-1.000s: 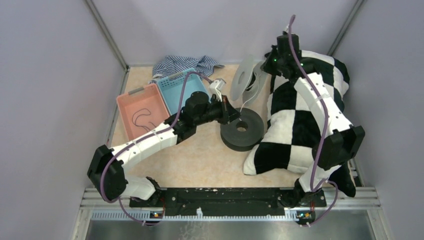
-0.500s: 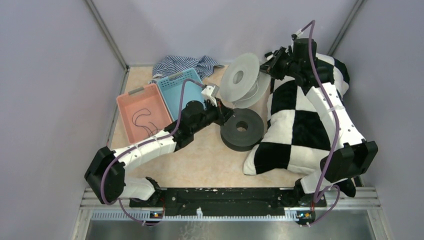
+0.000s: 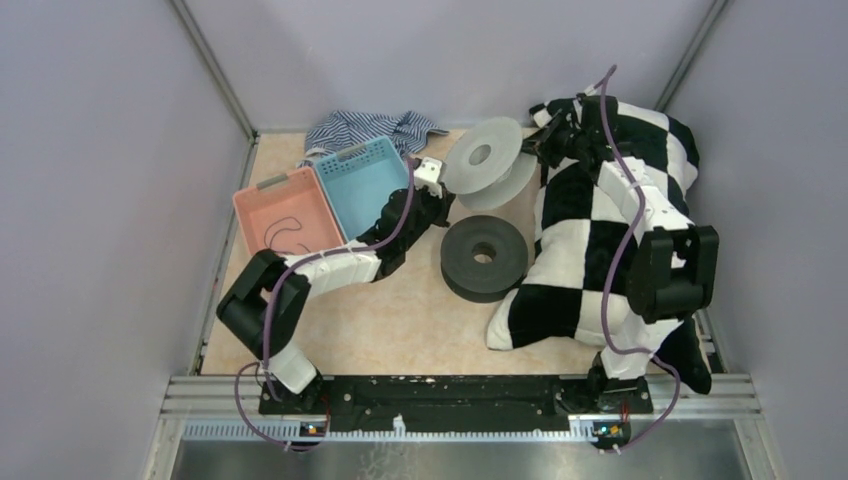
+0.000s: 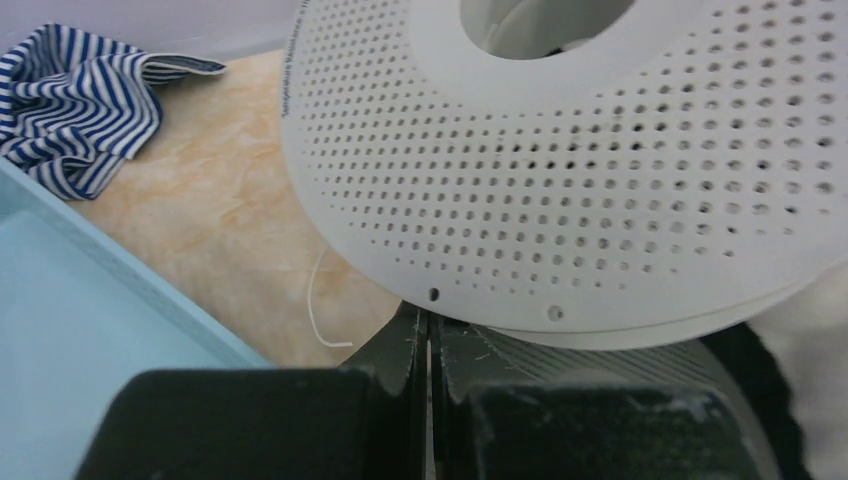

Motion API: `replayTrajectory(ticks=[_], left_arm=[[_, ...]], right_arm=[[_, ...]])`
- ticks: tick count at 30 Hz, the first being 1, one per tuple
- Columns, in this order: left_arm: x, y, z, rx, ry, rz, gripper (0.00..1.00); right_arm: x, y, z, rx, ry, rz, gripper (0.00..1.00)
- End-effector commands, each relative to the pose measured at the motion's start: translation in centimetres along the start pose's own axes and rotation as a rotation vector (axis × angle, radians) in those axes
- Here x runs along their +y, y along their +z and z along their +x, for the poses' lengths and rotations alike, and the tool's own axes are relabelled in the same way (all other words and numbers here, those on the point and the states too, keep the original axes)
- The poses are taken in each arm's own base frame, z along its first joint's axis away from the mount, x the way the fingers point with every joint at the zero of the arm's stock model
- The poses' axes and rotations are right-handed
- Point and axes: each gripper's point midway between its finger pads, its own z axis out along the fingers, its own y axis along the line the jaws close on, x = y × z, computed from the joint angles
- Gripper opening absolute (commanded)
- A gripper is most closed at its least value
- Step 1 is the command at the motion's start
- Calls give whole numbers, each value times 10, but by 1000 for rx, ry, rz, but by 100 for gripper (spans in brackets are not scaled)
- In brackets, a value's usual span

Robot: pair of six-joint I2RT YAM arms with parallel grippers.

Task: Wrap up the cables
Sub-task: Place the cable reel at the corner of the board.

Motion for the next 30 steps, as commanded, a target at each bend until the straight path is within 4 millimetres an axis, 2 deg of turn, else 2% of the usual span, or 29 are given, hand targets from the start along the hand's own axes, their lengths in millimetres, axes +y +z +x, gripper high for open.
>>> replayTrajectory(ticks=[1,5,9,16,23,26,30], left_arm=[[24,28,-49,-197,64,-24,0],[43,58,-41,-200,84,-57,0],[52,91,-38,-201,132,-67,0],[79,130,-25,-214,164,-114,0],[90,162,-5,-211,220,-117,0],[96,170,2,-197,247,-134,5],[98,175,5,-191,277,-139,13]], right_arm=[[31,14,-14,24,-17,-170,0],[6,48,-16,60,19,-128,0],[-6,74,-20,75,44,-133,0],[-25,109,-26,105,62,-115,0],[-40,133,-33,112,75,-82,0],[-49,144,-30,126,83,-63,0],[-56,155,-30,130,104,-52,10]])
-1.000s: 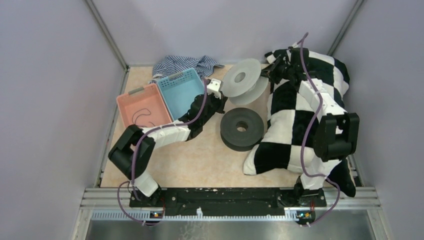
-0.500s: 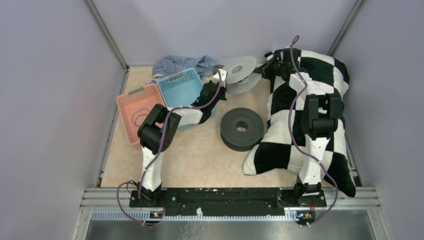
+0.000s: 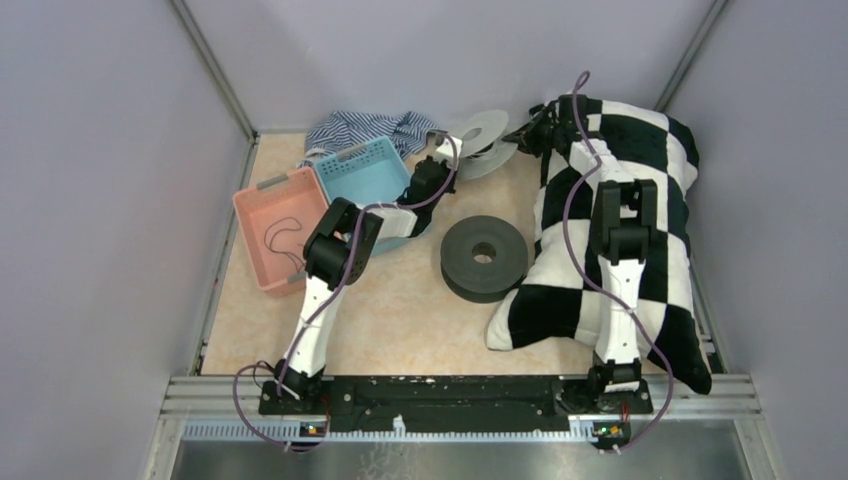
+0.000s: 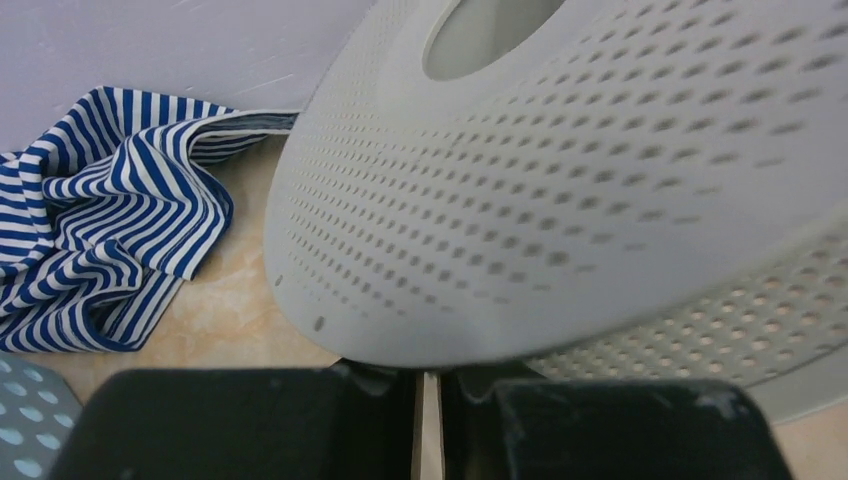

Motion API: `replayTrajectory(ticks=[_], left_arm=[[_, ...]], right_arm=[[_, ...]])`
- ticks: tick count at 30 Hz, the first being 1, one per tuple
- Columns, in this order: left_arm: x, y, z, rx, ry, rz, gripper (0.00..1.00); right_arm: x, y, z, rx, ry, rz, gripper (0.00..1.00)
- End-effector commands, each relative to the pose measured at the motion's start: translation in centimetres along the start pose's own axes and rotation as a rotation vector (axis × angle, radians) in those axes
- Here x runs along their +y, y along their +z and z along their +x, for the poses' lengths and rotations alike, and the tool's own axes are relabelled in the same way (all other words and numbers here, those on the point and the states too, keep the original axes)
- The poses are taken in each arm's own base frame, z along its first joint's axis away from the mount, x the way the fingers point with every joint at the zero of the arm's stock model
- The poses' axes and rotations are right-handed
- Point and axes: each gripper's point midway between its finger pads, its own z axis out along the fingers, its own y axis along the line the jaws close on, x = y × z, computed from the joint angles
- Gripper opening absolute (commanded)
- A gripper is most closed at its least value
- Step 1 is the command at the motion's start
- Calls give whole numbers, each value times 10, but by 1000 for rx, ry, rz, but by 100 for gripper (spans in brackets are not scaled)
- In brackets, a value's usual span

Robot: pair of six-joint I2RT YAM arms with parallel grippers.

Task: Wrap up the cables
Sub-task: Place the cable reel at the corner of the board.

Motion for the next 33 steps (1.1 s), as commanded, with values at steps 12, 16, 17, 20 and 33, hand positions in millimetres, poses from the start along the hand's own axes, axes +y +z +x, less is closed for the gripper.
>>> replayTrajectory(ticks=[12,16,17,20,33], left_arm=[[-3,17,-55,-152,62,24,21],[1,20,-46,-123,94,6,30],[3,21,-43,-114,100,-7,34],[6,26,-34,-101,112,-26,44],[8,16,-38,-74,116,-29,62]], right_arm=[[17,5,24,90,-14,5,56],[19,-5,22,73,-2,15,69],[20,-8,21,67,0,13,72],[22,-15,21,58,7,15,75],[40,-35,23,40,-2,-41,77]])
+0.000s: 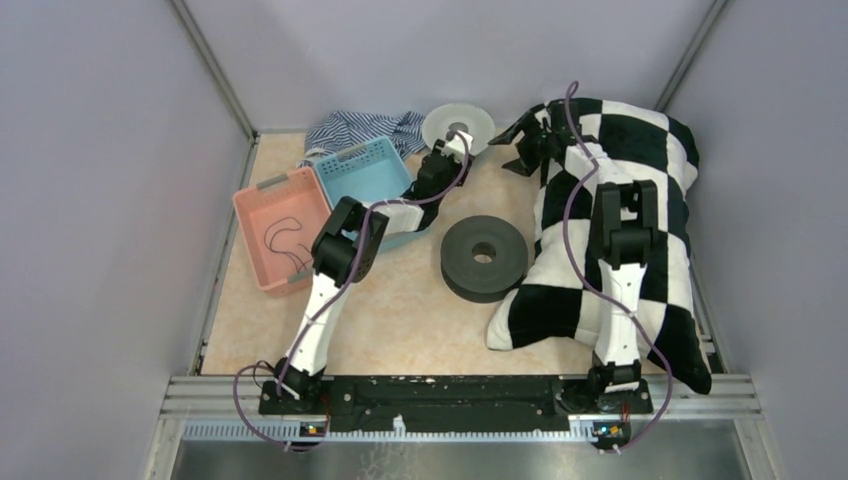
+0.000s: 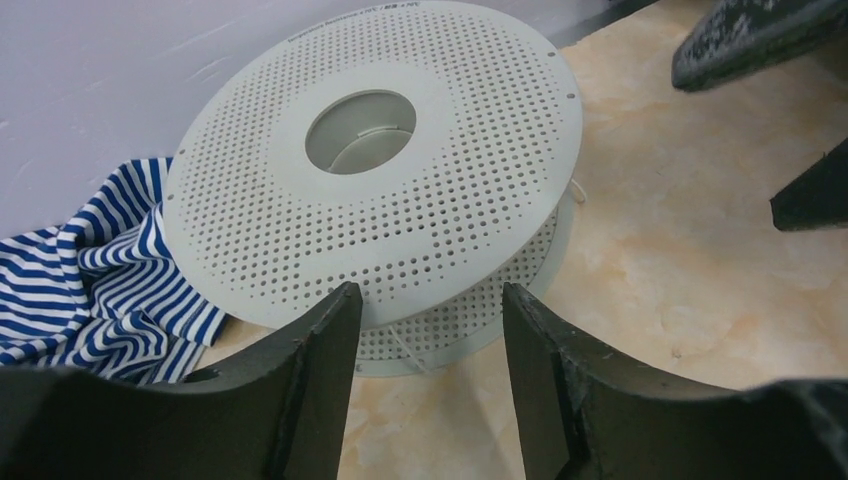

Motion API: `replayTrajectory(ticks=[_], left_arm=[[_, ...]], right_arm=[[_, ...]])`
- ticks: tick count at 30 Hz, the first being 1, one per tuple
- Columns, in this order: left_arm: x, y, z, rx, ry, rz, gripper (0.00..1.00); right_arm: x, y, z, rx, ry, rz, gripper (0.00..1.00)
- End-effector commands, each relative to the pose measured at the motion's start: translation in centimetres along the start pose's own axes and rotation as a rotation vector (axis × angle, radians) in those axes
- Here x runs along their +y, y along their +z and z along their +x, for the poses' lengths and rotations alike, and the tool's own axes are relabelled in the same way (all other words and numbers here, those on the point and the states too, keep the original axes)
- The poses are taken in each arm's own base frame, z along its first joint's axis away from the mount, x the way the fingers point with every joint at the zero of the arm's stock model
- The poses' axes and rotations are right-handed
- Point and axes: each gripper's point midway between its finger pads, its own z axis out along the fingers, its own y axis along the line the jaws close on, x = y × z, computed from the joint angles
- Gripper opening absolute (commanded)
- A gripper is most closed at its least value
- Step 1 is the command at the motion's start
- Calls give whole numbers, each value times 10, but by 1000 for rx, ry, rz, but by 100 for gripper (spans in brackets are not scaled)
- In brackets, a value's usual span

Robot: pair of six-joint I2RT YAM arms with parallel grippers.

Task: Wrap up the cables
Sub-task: Place the cable reel at the corner of the board, then reset both arms

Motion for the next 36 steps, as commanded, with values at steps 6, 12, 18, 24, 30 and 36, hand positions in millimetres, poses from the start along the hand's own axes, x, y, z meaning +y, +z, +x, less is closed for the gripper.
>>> replayTrajectory(ticks=[6,12,18,24,30,36], left_arm=[[-3,-41,-69,-93,-57,47,77],[-14,-76,-132,-176,-38,85,94],[-13,-115,-178,-139,-29,66,99],[0,-184,-194,19,-181,83,99],[7,-272,-180,226,-314,115,99],[12,-340,-133,395,-470,59,99]], right_arm=[[80,-57,-11,-82,-100,-169,92],[115,-99,-8,-132,-196,-212,98],[128,-161,5,-197,-410,-121,99],[82,-250,18,-423,-608,197,99],[48,-321,50,-592,-745,376,99],[-8,-328,86,-474,-751,513,99]])
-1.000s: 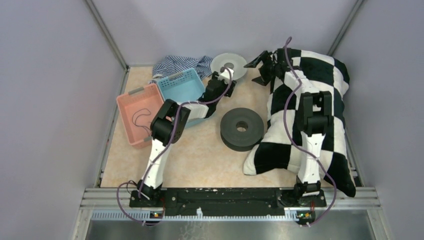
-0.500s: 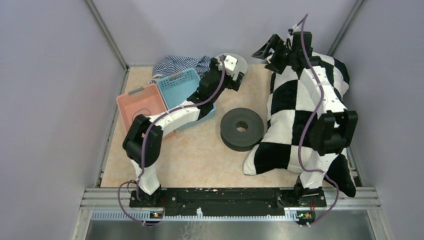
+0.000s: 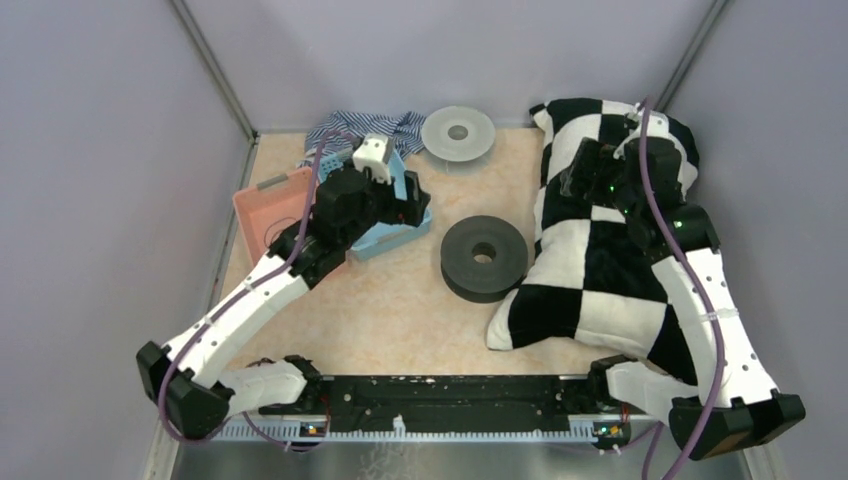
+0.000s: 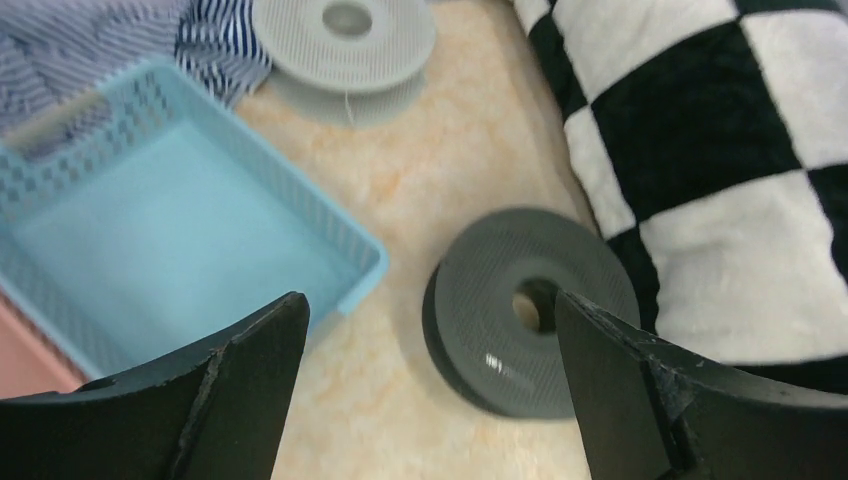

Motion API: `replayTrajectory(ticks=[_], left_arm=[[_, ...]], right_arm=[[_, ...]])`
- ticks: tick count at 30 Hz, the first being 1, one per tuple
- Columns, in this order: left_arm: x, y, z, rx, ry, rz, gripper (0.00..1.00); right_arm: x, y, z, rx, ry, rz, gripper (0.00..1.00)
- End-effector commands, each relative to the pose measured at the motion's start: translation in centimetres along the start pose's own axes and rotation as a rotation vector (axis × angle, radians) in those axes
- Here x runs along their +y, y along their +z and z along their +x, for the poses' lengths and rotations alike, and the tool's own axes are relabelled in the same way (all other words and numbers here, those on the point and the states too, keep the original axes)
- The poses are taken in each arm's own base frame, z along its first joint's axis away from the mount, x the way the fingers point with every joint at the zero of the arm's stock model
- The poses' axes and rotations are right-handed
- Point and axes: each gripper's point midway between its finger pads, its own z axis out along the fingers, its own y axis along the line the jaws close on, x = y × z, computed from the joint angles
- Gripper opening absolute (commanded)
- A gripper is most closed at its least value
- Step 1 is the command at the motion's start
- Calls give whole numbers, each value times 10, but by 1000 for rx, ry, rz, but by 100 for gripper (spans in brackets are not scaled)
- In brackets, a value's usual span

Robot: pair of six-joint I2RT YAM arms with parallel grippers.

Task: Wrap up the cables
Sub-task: Reset both arms

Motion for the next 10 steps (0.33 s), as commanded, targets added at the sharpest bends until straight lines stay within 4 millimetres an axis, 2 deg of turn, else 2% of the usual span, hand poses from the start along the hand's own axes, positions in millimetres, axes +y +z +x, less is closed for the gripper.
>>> replayTrajectory(ticks=[1,3,5,10], left_arm=[[21,-42,78,241,-141,-99,99],[30,-56,88,240,-161,-134,99],[33,-68,89,211,-165,-133,99],[38,-91,67,53,-180,-112,99]], right_arm=[[-38,0,57,157,-98,152,99],[-42,-6,66,158,-106,148,99],[-43,-10,69,144,-108,145,99],[-41,-14,57,94,-107,131,99]])
